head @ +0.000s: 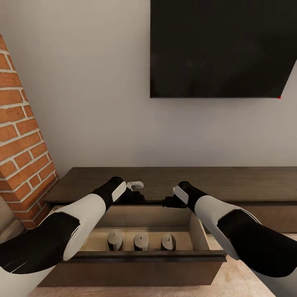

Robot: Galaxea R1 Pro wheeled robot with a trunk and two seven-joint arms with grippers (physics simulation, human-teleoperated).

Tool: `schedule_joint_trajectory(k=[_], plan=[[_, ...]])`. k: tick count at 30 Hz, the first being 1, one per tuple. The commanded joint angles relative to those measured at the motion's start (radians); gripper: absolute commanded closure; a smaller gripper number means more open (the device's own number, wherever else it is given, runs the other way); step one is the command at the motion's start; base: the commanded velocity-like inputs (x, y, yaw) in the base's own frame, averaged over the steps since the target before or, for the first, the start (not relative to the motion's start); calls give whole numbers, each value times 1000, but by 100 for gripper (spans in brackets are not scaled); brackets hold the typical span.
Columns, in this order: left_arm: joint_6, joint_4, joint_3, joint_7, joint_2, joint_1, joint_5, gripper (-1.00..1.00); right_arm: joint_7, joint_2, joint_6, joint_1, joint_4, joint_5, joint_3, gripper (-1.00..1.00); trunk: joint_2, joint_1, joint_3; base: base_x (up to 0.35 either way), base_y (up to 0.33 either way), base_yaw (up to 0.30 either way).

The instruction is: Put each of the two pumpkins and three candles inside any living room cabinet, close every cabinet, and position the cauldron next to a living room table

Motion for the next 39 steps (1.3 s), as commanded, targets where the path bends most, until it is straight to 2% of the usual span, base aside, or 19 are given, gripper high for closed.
schedule_joint_trajectory(k=[1, 19, 28, 39], plan=[[3, 0, -3, -1, 0, -1, 1, -100, -8, 0, 4, 0, -2, -11, 4, -100, 0, 0, -1, 0, 0, 0], [2, 0, -3, -1, 0, -1, 1, -100, -5, 0, 3, 0, -2, -11, 4, -100, 0, 0, -1, -17, 0, 0], [2, 0, -3, -1, 0, -1, 1, -100, -5, 0, 2, 0, -2, -12, 4, -100, 0, 0, 0, -246, 0, 0], [1, 1, -3, -1, 0, -1, 1, -100, -5, 0, 2, 0, -2, -12, 4, -100, 0, 0, 16, -304, 0, 0]])
